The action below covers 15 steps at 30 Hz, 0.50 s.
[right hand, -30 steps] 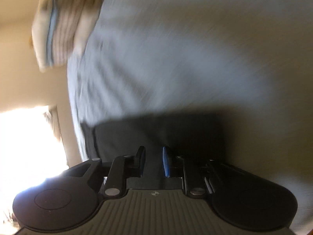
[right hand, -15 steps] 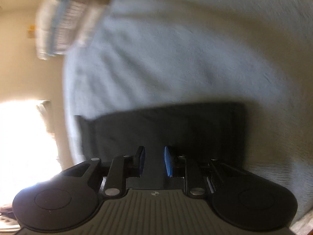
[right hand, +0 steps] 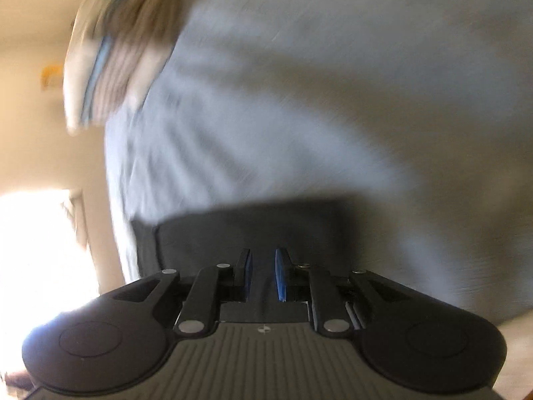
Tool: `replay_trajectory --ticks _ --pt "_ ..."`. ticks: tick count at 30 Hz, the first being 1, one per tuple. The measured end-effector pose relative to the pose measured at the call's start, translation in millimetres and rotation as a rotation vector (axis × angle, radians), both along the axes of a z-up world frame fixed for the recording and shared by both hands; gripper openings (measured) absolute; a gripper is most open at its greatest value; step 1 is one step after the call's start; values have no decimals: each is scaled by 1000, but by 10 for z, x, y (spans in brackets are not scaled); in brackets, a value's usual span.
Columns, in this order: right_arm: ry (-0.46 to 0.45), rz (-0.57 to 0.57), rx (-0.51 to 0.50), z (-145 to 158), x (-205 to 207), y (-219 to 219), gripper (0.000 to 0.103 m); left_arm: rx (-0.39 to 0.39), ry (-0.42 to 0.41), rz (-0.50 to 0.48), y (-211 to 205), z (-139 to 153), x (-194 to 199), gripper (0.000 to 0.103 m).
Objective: Fold clothes
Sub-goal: 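Pull the shirt's hem corner straight with the right gripper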
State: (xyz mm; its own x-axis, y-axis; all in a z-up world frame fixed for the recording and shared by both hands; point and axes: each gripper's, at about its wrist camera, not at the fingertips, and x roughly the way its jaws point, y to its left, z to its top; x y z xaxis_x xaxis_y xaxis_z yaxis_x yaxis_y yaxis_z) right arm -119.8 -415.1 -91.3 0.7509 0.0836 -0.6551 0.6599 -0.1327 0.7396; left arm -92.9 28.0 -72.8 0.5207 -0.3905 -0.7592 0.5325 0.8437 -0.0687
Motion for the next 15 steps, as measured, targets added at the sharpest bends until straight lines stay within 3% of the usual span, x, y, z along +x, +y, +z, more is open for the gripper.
replay_trajectory --ticks 4,10,15 --pt "15 12 61 -257 25 82 9 5 4 -5 10 -2 9 56" --pt "103 -46 76 -111 -614 9 11 4 14 -11 1 -24 49 58" --pt "55 -13 53 17 -323 -75 12 8 12 -14 5 -21 27 58"
